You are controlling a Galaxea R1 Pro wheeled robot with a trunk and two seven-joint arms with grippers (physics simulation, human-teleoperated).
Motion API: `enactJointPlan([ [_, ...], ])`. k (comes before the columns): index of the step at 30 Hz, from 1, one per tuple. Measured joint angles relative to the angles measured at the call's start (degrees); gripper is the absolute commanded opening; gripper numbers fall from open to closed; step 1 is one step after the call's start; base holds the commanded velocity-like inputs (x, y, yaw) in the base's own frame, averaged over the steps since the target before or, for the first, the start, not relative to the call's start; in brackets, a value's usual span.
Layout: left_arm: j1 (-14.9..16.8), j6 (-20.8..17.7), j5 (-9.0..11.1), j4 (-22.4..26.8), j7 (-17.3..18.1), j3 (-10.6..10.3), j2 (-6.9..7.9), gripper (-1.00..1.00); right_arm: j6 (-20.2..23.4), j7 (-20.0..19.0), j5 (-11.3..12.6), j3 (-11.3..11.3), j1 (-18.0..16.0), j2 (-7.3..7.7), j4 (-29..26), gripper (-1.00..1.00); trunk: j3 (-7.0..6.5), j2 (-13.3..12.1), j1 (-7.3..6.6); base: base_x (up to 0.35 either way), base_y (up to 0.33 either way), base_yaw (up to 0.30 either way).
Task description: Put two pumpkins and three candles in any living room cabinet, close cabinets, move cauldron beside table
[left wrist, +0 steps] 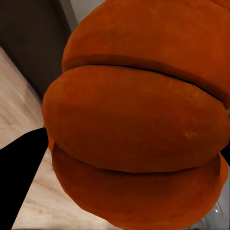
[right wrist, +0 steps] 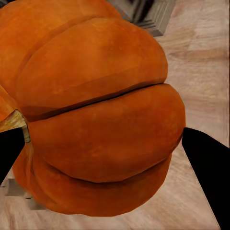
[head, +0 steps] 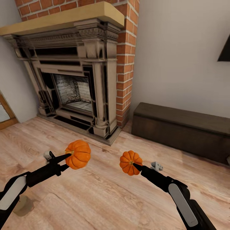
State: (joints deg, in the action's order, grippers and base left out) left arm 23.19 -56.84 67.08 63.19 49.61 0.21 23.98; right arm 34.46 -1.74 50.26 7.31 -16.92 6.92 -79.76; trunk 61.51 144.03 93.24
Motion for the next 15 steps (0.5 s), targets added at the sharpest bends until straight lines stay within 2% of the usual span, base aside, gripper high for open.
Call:
enactJointPlan([
  [15, 0.0, 0.1, -0.3, -0.3, 0.0, -0.2, -0.25, -1.00, 0.0, 0.0, -0.2, 0.0, 0.0, 0.00, 0.1, -1.00, -0.73, 0.0, 0.00, 0.000, 0.000, -0.264],
])
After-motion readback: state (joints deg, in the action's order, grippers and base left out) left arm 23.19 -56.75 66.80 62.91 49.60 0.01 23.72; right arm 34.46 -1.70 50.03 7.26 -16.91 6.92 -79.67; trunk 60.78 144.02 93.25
